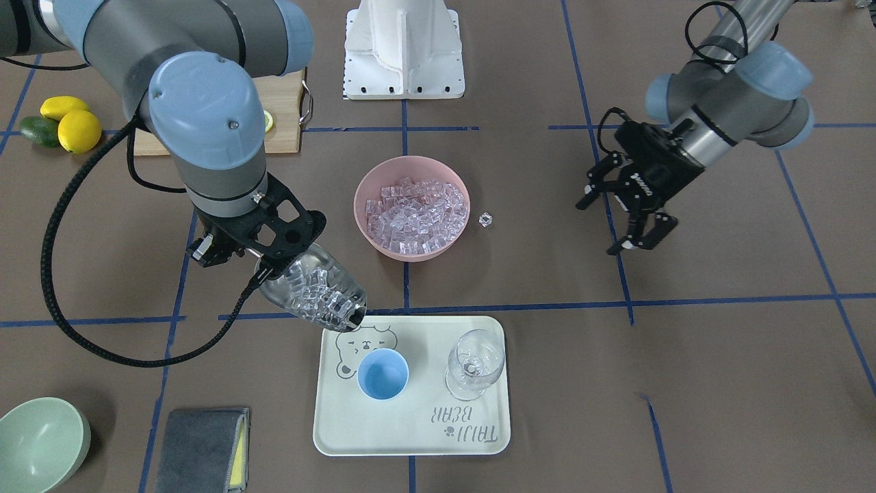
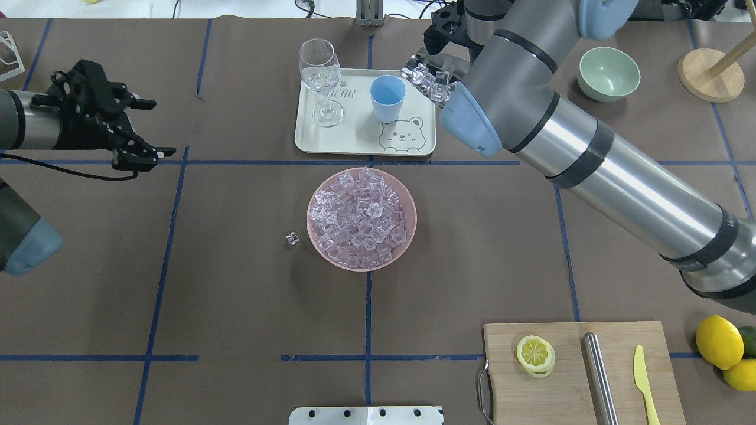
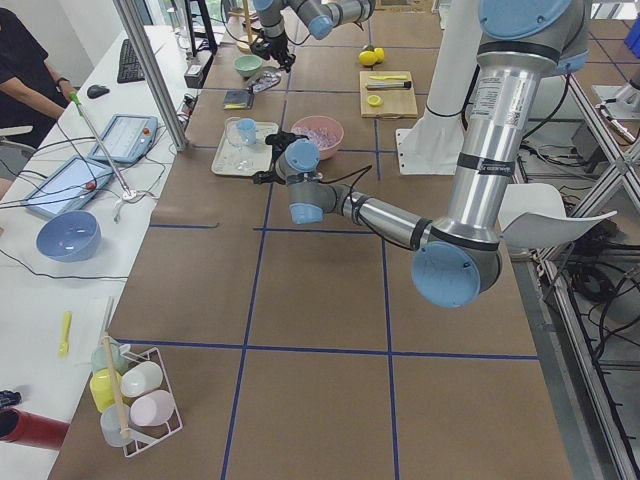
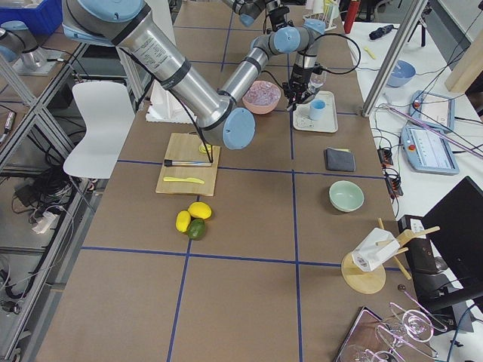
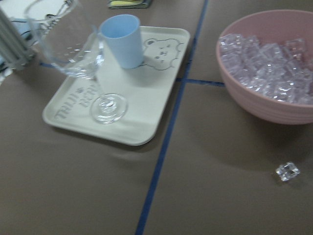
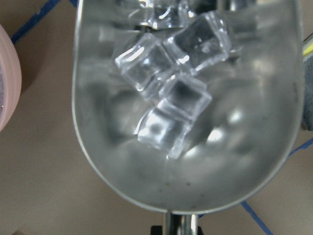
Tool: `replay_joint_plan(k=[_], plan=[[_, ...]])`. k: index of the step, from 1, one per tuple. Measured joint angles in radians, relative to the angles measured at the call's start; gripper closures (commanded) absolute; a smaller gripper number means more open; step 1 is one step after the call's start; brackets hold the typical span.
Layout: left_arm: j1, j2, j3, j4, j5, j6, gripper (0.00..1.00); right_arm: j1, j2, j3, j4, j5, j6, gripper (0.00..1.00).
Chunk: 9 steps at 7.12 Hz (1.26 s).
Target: Put ice in cup with scoop
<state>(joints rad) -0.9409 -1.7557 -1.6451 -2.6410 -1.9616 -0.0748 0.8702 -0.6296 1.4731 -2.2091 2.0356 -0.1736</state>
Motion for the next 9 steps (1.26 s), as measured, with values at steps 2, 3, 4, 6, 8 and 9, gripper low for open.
replay_joint_plan(k=[2, 3, 4, 6, 8, 9], plan=[[-0.035, 0.009, 0.0, 0.021, 0.108, -0.1, 0.0, -0.011, 0.079, -0.137, -0.01, -0.001, 0.016, 1.0], [-0.06, 0.009, 0.001, 0.045, 0.116, -0.116, 0.0, -0.022, 0.112, -0.198, -0.011, -0.002, 0.018, 1.0], [-0.096, 0.006, 0.001, 0.103, 0.096, -0.122, 0.0, -0.03, 0.135, -0.24, -0.013, -0.005, 0.018, 1.0], [-0.178, 0.0, 0.002, 0.198, -0.01, -0.126, 0.0, -0.04, 0.16, -0.287, -0.024, -0.017, 0.008, 1.0], [-0.202, 0.003, 0.003, 0.215, -0.051, -0.125, 0.0, -0.044, 0.23, -0.369, -0.068, -0.076, -0.03, 1.0], [-0.205, 0.004, 0.003, 0.217, -0.056, -0.124, 0.0, -0.046, 0.257, -0.397, -0.099, -0.115, -0.064, 1.0]])
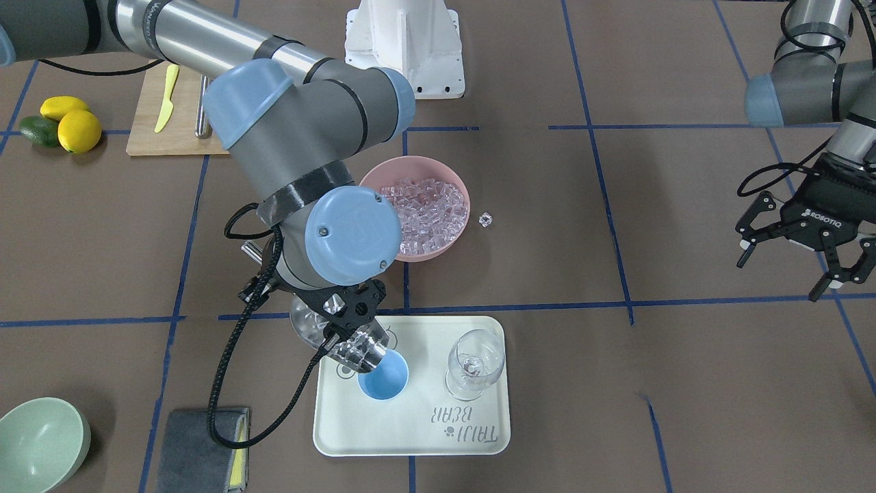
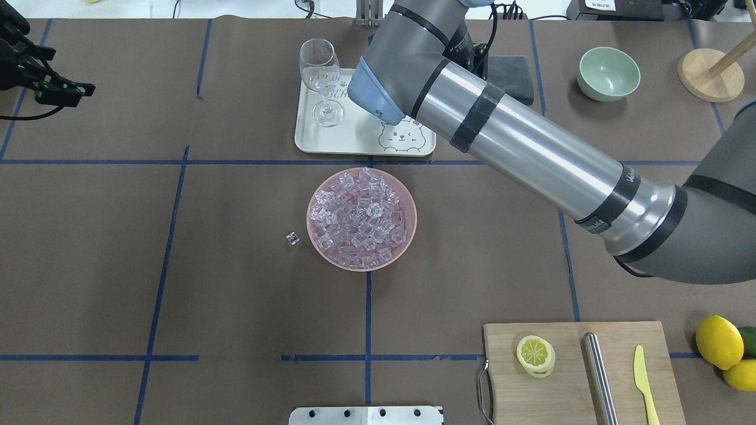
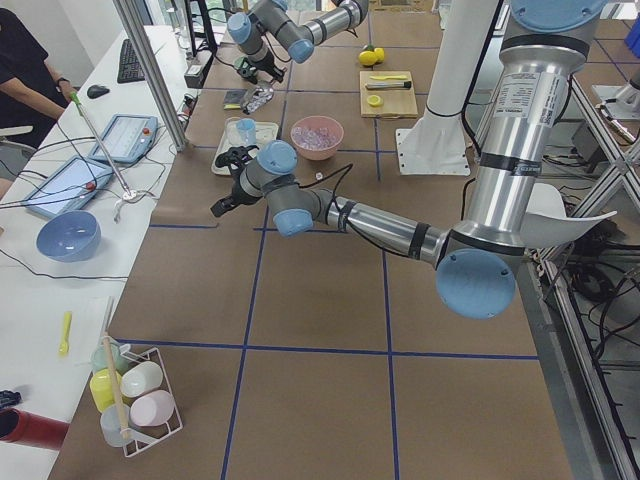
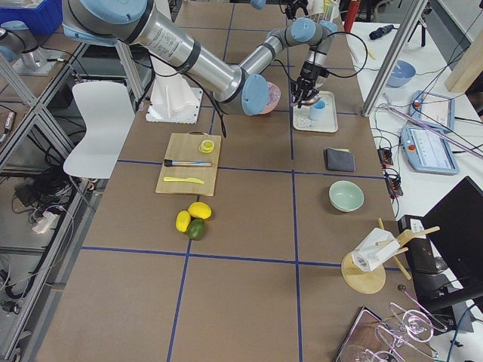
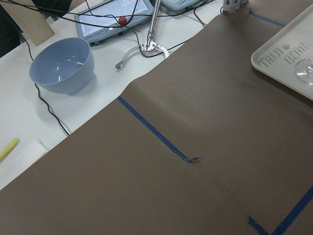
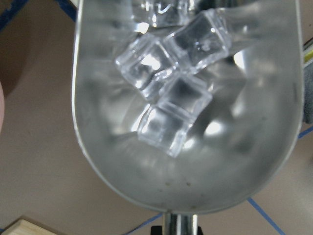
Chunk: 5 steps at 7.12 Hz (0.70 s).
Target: Put ice in cup with scoop
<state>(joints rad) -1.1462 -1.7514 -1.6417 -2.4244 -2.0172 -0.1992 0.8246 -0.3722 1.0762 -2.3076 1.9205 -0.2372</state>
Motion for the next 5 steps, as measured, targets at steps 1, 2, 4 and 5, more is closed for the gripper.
replay_joint_plan(k=[1, 2, 4, 5], plan=[[-0.002, 0.001, 0.0, 0.0, -0.002, 0.001, 0.0, -0.003, 0.019, -0.017, -0.029, -0.047, -0.029, 1.0], [-0.002, 0.001, -0.001, 0.0, -0.003, 0.001, 0.0, -0.006, 0.032, -0.03, -0.051, -0.087, -0.048, 1.0], [-0.003, 0.003, -0.001, -0.001, -0.004, 0.002, 0.0, -0.008, 0.04, -0.046, -0.069, -0.131, -0.068, 1.0], [-0.004, 0.004, -0.001, -0.001, -0.004, 0.002, 0.0, -0.008, 0.043, -0.048, -0.071, -0.143, -0.07, 1.0]])
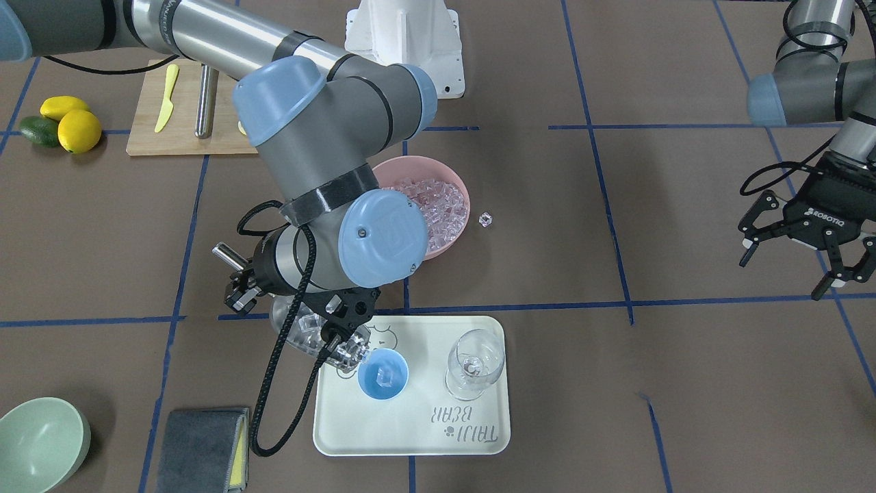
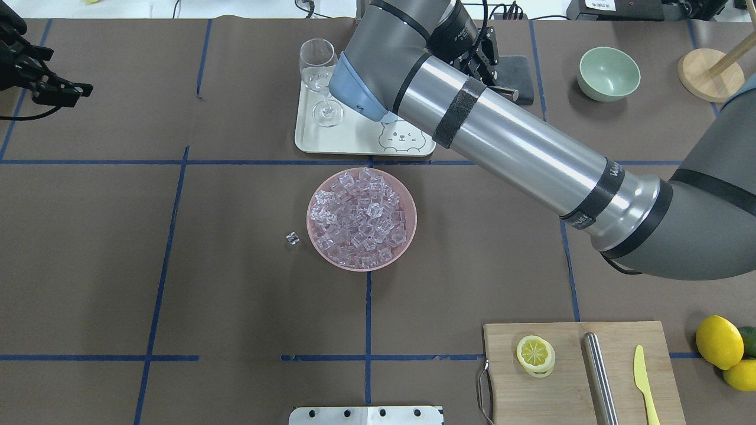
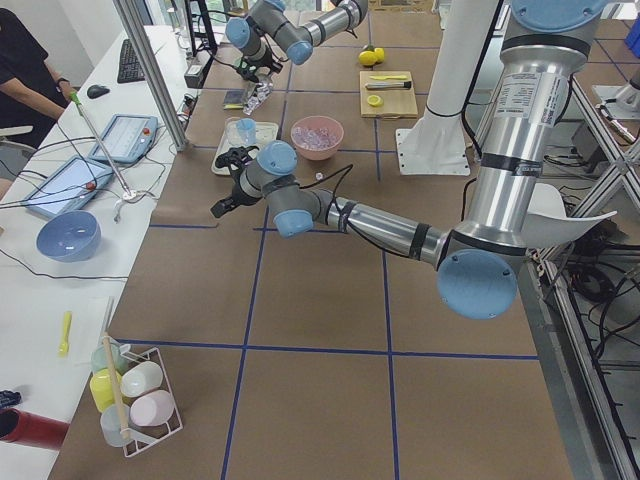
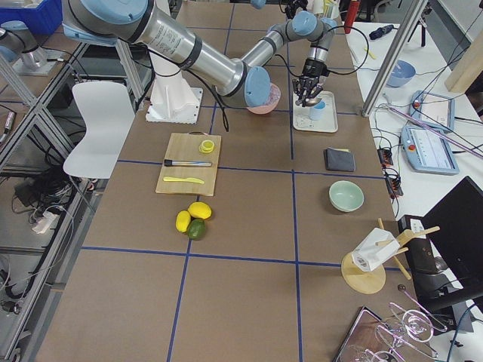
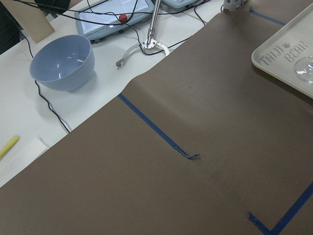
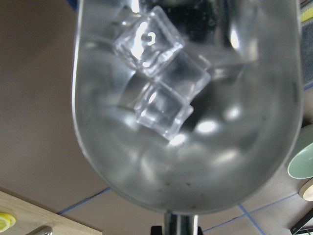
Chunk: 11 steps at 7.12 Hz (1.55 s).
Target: Put ice in cup with scoop
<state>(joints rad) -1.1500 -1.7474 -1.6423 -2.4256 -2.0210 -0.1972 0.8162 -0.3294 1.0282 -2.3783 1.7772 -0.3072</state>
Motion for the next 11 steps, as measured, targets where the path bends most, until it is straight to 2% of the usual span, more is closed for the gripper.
replay_joint_plan(k=[5, 11], plan=[[-0.004, 0.002, -0.001, -0.004, -0.001, 0.006, 0.0, -0.006, 0.016, -0.008, -0.036, -0.068, -0.014, 1.0], [-0.044, 0.003, -0.001, -0.003, -0.057, -0.002, 0.0, -0.01, 0.025, -0.001, -0.085, -0.126, -0.058, 1.0]])
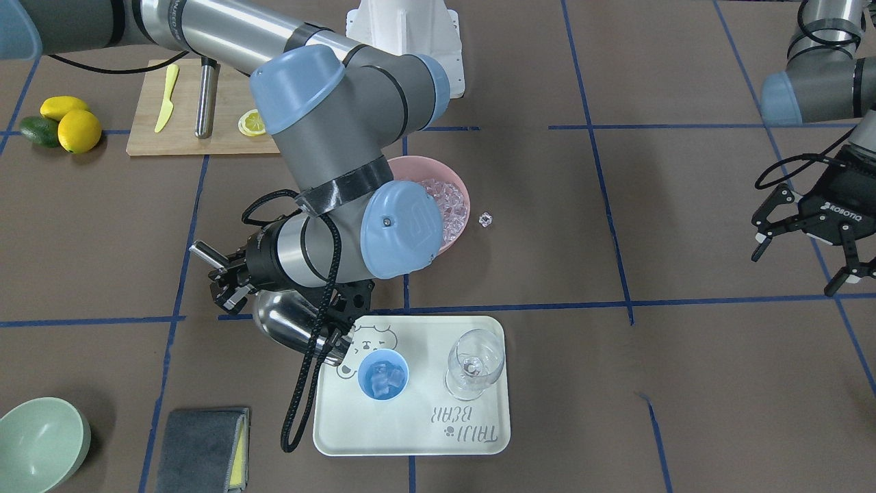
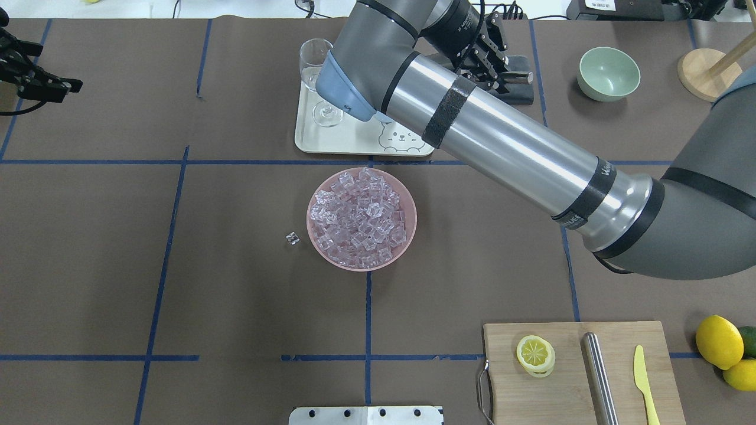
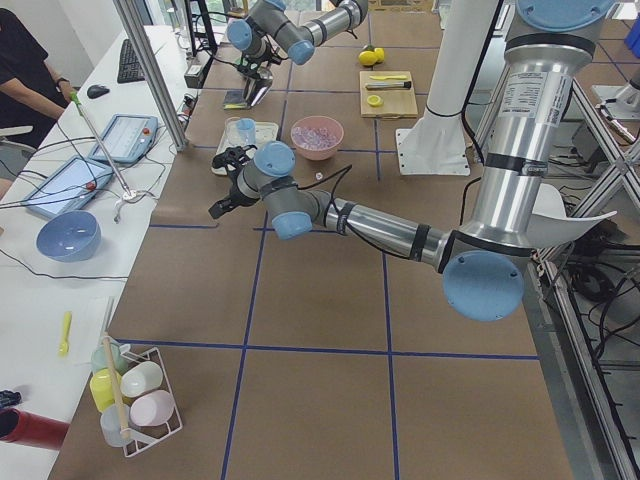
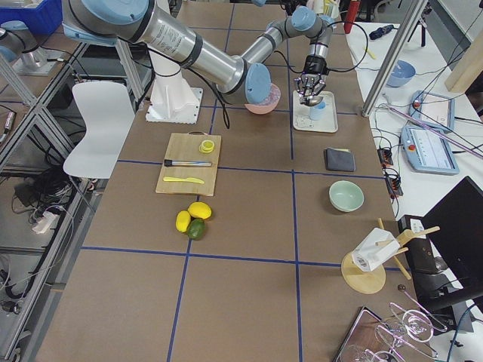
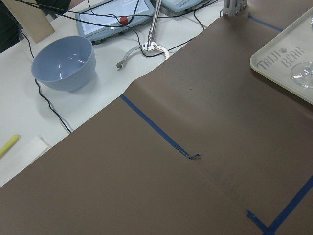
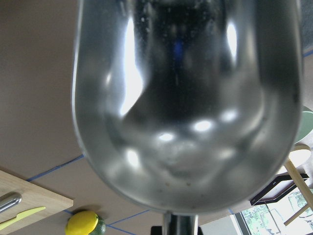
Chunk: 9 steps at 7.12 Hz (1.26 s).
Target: Put ice in cup with scoop
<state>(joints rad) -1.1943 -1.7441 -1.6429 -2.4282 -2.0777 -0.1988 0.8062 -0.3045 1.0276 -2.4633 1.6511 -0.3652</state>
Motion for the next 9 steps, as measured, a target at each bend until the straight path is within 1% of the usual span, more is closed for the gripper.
replay_joint_plan(k=[1, 2, 4, 5, 6, 8, 9], plan=[[-0.004, 0.0, -0.001, 0.001, 0.0, 0.0, 0.0, 0.0, -0.003, 0.012, -0.007, 0.001, -0.005, 1.0], [-0.006, -0.001, -0.001, -0.001, -0.001, 0.001, 0.0, -0.001, -0.022, 0.053, -0.009, 0.007, -0.006, 1.0], [-0.01, 0.0, 0.0, -0.003, -0.003, -0.002, 0.0, 0.003, -0.139, 0.235, -0.005, 0.022, -0.002, 1.0], [-0.015, 0.002, 0.005, 0.0, -0.001, -0.009, 0.0, 0.011, -0.185, 0.306, -0.001, 0.038, -0.001, 1.0], [-0.031, 0.014, 0.011, 0.001, 0.002, -0.017, 0.0, 0.028, -0.238, 0.377, 0.018, 0.082, 0.004, 1.0], [-0.063, 0.046, 0.016, 0.0, 0.005, -0.019, 0.0, 0.085, -0.429, 0.558, 0.135, 0.188, 0.013, 1.0], [-0.067, 0.068, 0.02, 0.011, 0.004, -0.014, 0.0, 0.125, -0.513, 0.613, 0.196, 0.231, 0.016, 1.0]])
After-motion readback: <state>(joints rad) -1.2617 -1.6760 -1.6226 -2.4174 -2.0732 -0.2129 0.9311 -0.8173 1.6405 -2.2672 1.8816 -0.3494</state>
